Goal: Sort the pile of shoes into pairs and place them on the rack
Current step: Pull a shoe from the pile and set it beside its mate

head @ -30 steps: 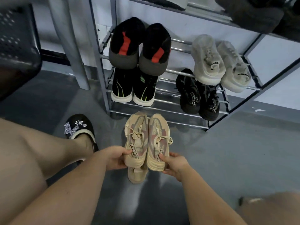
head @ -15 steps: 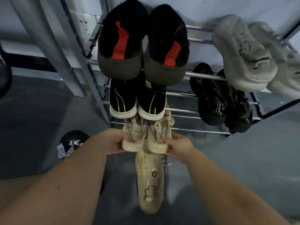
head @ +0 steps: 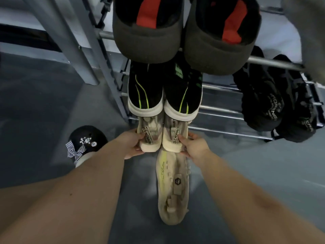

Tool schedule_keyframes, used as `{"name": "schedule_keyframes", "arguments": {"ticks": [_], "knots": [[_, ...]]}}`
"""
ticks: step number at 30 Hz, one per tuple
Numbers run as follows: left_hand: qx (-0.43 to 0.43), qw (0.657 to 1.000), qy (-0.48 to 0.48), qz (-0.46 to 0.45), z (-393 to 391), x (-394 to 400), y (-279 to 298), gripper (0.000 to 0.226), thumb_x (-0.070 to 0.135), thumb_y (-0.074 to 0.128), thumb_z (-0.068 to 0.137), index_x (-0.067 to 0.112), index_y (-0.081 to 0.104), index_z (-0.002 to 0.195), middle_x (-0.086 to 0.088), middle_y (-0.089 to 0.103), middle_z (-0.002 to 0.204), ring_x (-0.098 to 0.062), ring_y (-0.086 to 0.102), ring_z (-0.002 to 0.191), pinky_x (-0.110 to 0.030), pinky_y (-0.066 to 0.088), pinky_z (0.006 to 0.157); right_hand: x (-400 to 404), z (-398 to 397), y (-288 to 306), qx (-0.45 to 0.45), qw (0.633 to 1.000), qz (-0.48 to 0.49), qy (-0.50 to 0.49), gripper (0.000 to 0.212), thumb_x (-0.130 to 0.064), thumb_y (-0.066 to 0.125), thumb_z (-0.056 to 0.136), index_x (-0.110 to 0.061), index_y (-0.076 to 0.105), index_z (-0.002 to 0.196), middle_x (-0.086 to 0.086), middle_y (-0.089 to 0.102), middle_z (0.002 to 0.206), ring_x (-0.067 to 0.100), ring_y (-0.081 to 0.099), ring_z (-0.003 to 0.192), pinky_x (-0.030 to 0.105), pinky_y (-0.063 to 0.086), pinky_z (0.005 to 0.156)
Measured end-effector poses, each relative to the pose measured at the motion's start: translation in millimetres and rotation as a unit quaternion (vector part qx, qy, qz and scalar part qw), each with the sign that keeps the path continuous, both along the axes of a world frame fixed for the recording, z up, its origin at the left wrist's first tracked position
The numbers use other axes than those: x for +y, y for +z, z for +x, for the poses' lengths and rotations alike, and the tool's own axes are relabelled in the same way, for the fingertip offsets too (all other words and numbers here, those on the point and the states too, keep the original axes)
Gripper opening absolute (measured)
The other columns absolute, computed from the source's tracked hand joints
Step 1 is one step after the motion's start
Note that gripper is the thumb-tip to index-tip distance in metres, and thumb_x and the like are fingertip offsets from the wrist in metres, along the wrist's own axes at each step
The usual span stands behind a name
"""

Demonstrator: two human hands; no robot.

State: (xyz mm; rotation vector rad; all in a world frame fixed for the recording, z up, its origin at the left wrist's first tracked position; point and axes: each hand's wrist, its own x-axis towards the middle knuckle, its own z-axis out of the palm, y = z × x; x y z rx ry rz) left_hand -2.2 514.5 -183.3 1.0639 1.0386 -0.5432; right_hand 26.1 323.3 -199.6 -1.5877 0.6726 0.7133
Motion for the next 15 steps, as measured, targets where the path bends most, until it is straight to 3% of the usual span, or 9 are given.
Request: {"name": "schedule_keyframes", "arguments": {"ticks": [3, 5, 8, 10, 15], "knots": [[0.003, 0.999, 0.034, 0.019, -11.3, 0.7, -15.6, 0.050, 0.014, 0.054, 0.095, 0.016, 0.037, 0.142, -0.009, 0.062, 0.111, -0.026, 0.062, 0.098, -0.047, 0.051, 0.085, 3.7, -4.1, -4.1, 0.035, 0.999, -0.006, 0.037, 0.061, -0.028, 0.067, 0.086, -0.018, 0.042, 0.141, 0.006, 0.060, 0.130, 0.019, 0.067, 0.086, 0.036, 0.058, 0.082], [0.001, 0.998, 0.064, 0.023, -19.2, -0.4, -23.8, 0.054, 0.017, 0.060, 0.091, 0.010, 0.038, 0.140, -0.011, 0.064, 0.114, -0.025, 0.065, 0.095, -0.042, 0.054, 0.080, 5.6, -8.4, -5.1, 0.052, 0.997, -0.004, 0.054, 0.073, -0.031, 0.072, 0.081, -0.027, 0.036, 0.145, 0.003, 0.054, 0.137, 0.016, 0.068, 0.079, 0.040, 0.057, 0.086], [-0.016, 0.997, 0.074, 0.030, -29.7, -10.1, -29.2, 0.054, 0.013, 0.062, 0.089, 0.009, 0.040, 0.138, -0.013, 0.062, 0.123, -0.021, 0.064, 0.090, -0.035, 0.052, 0.086, 8.6, -14.8, -7.1, 0.018, 0.996, -0.025, 0.084, 0.091, -0.025, 0.078, 0.076, -0.029, 0.025, 0.149, 0.003, 0.048, 0.142, 0.021, 0.065, 0.100, 0.036, 0.057, 0.086], [-0.021, 0.997, 0.068, 0.040, -34.3, -19.3, -30.3, 0.057, 0.011, 0.063, 0.088, 0.014, 0.037, 0.139, -0.012, 0.060, 0.122, -0.020, 0.063, 0.086, -0.035, 0.051, 0.088, 11.3, -19.1, -11.4, -0.013, 0.996, -0.039, 0.078, 0.096, -0.018, 0.081, 0.073, -0.025, 0.023, 0.150, 0.003, 0.051, 0.140, 0.023, 0.061, 0.113, 0.036, 0.052, 0.095], [-0.032, 0.992, 0.095, 0.077, -34.7, -22.6, -35.9, 0.058, 0.008, 0.066, 0.086, 0.010, 0.039, 0.137, -0.012, 0.060, 0.114, -0.019, 0.063, 0.078, -0.034, 0.052, 0.085, 16.4, -21.5, -12.9, -0.027, 0.996, -0.065, 0.046, 0.089, -0.014, 0.079, 0.074, -0.018, 0.028, 0.147, 0.005, 0.054, 0.137, 0.026, 0.057, 0.120, 0.040, 0.046, 0.103]]}}
